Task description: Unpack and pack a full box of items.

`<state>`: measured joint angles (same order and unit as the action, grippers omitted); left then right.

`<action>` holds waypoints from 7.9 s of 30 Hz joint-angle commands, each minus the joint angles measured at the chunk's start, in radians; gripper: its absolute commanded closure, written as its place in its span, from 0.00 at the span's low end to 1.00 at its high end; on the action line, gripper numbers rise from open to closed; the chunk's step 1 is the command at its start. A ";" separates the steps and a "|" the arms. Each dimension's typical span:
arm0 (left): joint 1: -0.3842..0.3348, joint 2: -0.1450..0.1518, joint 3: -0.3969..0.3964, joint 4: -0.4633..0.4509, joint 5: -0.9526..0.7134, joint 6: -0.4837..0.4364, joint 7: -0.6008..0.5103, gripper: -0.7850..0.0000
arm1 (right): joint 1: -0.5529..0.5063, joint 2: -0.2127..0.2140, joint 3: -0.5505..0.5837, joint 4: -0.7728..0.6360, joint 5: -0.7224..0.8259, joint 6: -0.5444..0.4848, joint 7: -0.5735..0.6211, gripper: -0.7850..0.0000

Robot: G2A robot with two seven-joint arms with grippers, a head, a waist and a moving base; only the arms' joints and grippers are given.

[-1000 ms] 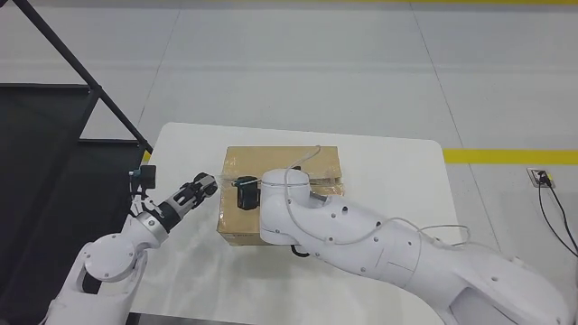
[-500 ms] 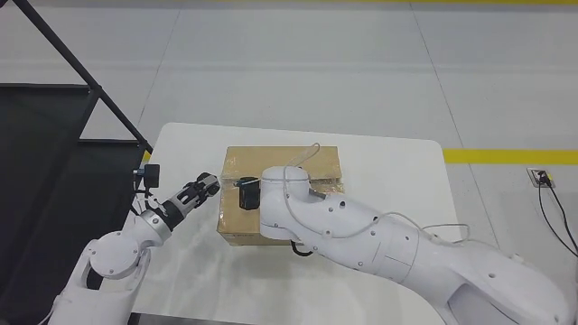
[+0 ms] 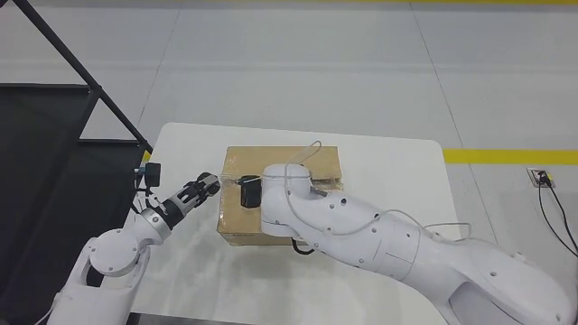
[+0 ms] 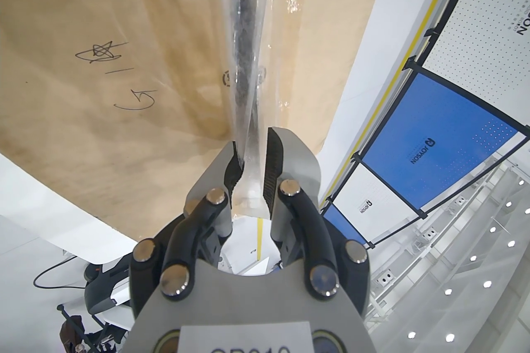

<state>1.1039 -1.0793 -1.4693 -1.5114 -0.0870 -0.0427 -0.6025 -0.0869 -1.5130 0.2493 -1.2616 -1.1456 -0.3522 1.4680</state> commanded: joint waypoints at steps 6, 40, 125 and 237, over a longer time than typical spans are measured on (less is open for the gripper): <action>0.001 0.001 -0.002 0.000 -0.002 -0.001 -0.001 1.00 | 0.003 0.010 0.004 -0.007 0.002 0.002 0.002 0.74; -0.001 0.002 0.012 -0.010 0.007 0.009 0.006 1.00 | -0.101 0.153 0.220 -0.273 0.051 0.160 0.045 0.00; -0.020 0.002 0.021 0.021 -0.007 0.002 0.015 1.00 | -0.128 0.053 0.473 0.400 0.899 0.286 -0.360 1.00; 0.140 -0.099 -0.030 0.018 -0.486 -0.125 0.386 0.00 | 0.037 -0.300 0.380 1.034 1.052 0.117 -0.535 1.00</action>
<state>1.2444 -1.1779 -1.4996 -1.4928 -0.5749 -0.1683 -0.2159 -0.0494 -1.8176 0.6258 -0.2258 -0.0916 -0.2341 0.9309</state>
